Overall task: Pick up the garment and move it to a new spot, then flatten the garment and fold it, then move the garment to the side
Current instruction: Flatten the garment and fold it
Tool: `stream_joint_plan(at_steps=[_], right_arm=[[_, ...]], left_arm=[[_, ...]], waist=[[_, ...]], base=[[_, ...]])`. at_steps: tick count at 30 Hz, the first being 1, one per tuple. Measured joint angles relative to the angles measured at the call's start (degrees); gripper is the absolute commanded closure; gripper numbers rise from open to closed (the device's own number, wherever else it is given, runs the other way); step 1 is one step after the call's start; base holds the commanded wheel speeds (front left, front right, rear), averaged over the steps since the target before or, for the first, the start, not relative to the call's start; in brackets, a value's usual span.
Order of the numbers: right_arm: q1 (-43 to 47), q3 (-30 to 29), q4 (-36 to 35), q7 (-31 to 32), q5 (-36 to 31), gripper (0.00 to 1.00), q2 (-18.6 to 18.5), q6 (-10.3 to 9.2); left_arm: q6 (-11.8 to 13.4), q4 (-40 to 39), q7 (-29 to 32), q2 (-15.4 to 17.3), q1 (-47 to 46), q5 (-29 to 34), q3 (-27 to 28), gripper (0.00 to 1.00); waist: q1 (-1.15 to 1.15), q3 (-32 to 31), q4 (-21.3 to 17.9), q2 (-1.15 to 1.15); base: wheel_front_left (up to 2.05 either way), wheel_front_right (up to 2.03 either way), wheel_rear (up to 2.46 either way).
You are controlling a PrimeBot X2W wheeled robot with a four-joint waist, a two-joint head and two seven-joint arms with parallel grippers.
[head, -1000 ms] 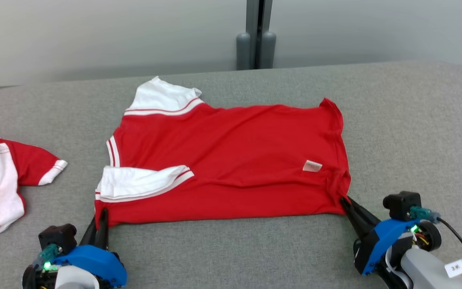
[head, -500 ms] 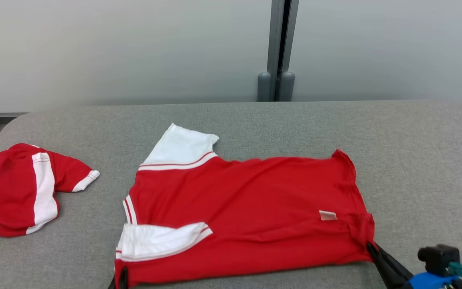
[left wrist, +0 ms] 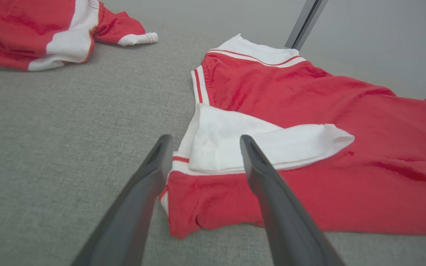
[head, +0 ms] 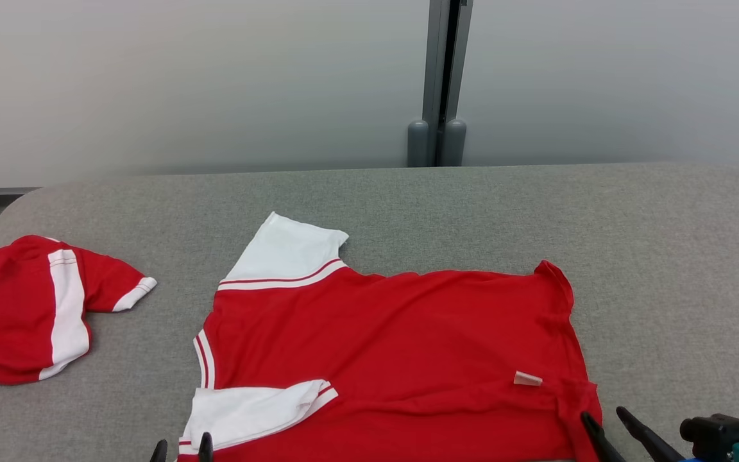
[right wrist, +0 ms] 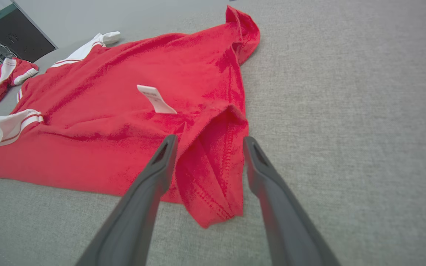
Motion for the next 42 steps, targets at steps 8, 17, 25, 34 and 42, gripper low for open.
stream_joint_plan(at_steps=[8,17,25,34,42], right_arm=[[-0.76,-5.65,-4.55,-2.77,-5.23,0.0,2.19,0.0],[-4.24,-9.09,-7.67,-5.26,-10.92,0.0,8.29,0.0],[-7.45,-11.67,-7.49,-6.53,-15.85,0.0,12.11,0.0],[-7.91,-16.4,-6.5,-7.1,-20.56,0.0,14.65,0.0],[-7.6,-18.22,-6.24,-7.2,-23.57,0.0,15.77,0.0]], left_arm=[[0.8,-3.18,-1.43,0.16,-1.69,2.88,1.87,0.0],[1.69,-7.69,-1.6,-1.21,-6.21,9.1,5.53,0.0],[0.9,-7.97,-1.6,-1.77,-9.64,13.51,8.51,0.0],[-0.27,-5.49,-1.6,-1.7,-11.01,15.74,11.71,0.0],[-1.69,-3.13,-1.6,-1.66,-11.54,17.14,13.19,0.0]], waist=[[0.0,-0.6,-1.62,0.0],[0.0,-1.2,-1.89,0.0],[0.0,-1.29,-1.97,0.0],[0.0,-1.03,-1.78,0.0],[0.0,-0.87,-1.38,0.0]], base=[[0.0,0.0,0.0],[0.0,0.0,0.0],[0.0,0.0,0.0],[0.0,0.0,0.0],[0.0,0.0,0.0]])
